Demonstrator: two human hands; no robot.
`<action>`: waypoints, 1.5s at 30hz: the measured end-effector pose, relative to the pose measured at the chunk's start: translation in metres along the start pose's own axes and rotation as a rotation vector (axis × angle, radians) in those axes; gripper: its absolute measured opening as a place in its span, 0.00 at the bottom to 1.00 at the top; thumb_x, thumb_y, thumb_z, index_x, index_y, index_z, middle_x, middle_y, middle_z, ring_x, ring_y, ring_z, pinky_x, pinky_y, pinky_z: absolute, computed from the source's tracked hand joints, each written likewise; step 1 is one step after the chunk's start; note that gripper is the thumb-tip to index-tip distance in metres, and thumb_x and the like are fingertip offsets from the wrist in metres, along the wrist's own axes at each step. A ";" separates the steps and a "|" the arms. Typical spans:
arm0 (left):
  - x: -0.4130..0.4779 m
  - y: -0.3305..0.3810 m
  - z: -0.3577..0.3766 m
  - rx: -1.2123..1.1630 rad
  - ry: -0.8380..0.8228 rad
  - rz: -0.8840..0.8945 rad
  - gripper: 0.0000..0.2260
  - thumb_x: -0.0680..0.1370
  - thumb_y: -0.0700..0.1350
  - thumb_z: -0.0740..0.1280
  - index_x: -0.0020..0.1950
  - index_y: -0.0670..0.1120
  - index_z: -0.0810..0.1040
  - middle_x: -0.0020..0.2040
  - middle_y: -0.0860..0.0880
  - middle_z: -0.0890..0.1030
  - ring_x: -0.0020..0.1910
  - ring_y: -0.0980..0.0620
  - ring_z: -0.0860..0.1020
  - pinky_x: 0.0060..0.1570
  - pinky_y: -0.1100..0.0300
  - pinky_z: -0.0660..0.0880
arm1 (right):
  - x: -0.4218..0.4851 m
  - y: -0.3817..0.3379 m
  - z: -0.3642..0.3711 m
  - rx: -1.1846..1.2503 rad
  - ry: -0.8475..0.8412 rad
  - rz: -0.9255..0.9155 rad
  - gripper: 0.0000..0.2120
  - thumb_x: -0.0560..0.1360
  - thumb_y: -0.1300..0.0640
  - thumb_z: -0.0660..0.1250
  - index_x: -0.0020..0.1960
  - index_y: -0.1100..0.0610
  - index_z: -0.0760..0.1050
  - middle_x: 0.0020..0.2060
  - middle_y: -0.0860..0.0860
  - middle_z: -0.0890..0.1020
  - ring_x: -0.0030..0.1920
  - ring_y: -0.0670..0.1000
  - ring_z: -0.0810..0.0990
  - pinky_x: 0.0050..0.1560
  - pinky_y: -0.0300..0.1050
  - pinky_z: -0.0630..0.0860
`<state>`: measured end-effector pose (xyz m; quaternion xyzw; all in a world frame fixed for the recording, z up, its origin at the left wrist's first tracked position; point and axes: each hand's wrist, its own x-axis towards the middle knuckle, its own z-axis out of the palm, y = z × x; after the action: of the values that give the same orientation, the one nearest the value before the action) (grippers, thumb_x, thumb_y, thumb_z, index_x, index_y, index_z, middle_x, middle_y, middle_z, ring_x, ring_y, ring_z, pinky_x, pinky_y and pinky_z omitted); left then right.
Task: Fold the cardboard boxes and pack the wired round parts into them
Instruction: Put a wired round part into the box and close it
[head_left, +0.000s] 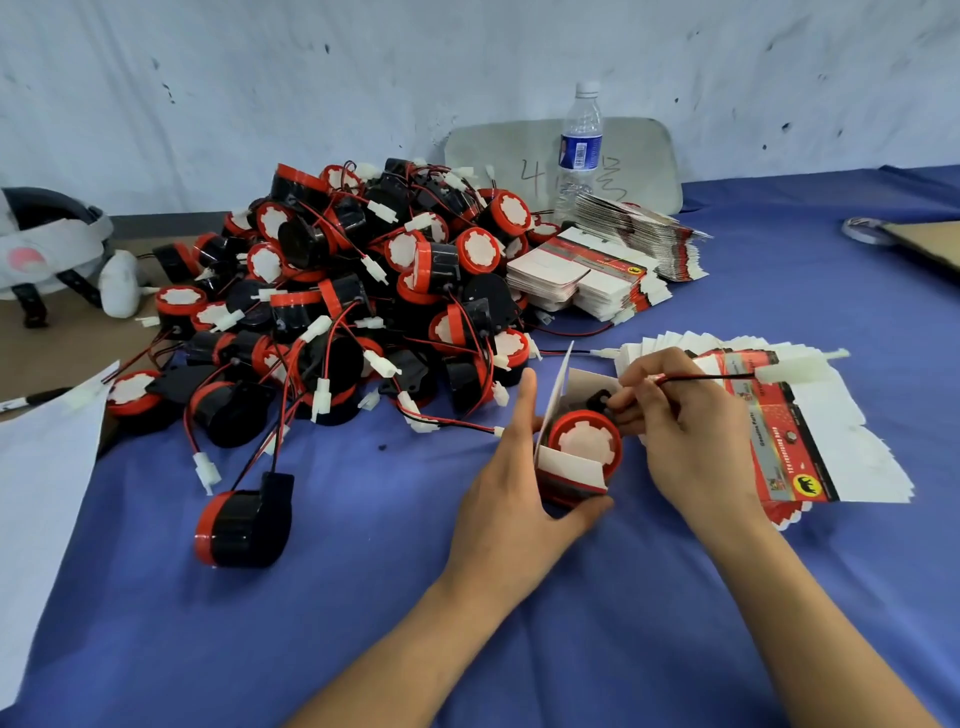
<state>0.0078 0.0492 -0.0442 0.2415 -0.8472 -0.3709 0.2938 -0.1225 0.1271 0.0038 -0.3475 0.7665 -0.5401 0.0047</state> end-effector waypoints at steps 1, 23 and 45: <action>0.000 0.000 0.000 0.000 -0.008 -0.001 0.53 0.68 0.57 0.76 0.68 0.76 0.32 0.70 0.59 0.71 0.63 0.54 0.75 0.54 0.51 0.78 | 0.000 0.000 -0.001 -0.027 -0.021 -0.003 0.18 0.80 0.68 0.57 0.42 0.46 0.71 0.35 0.45 0.82 0.35 0.45 0.82 0.40 0.40 0.81; -0.004 0.009 -0.001 0.234 -0.084 0.131 0.35 0.72 0.57 0.71 0.69 0.72 0.51 0.68 0.61 0.71 0.53 0.55 0.78 0.48 0.52 0.78 | 0.000 -0.010 0.000 -0.586 -0.481 -0.203 0.05 0.80 0.62 0.58 0.50 0.61 0.72 0.41 0.55 0.72 0.38 0.53 0.67 0.36 0.41 0.58; 0.001 0.011 -0.010 0.394 0.168 0.158 0.29 0.66 0.73 0.62 0.53 0.51 0.73 0.43 0.57 0.78 0.40 0.53 0.78 0.34 0.59 0.74 | -0.004 -0.009 -0.004 -0.227 -0.468 -0.369 0.04 0.77 0.56 0.68 0.47 0.54 0.80 0.37 0.42 0.79 0.39 0.41 0.77 0.39 0.35 0.71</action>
<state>0.0119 0.0503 -0.0297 0.2571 -0.8921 -0.1529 0.3386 -0.1160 0.1311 0.0114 -0.5940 0.7240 -0.3481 0.0440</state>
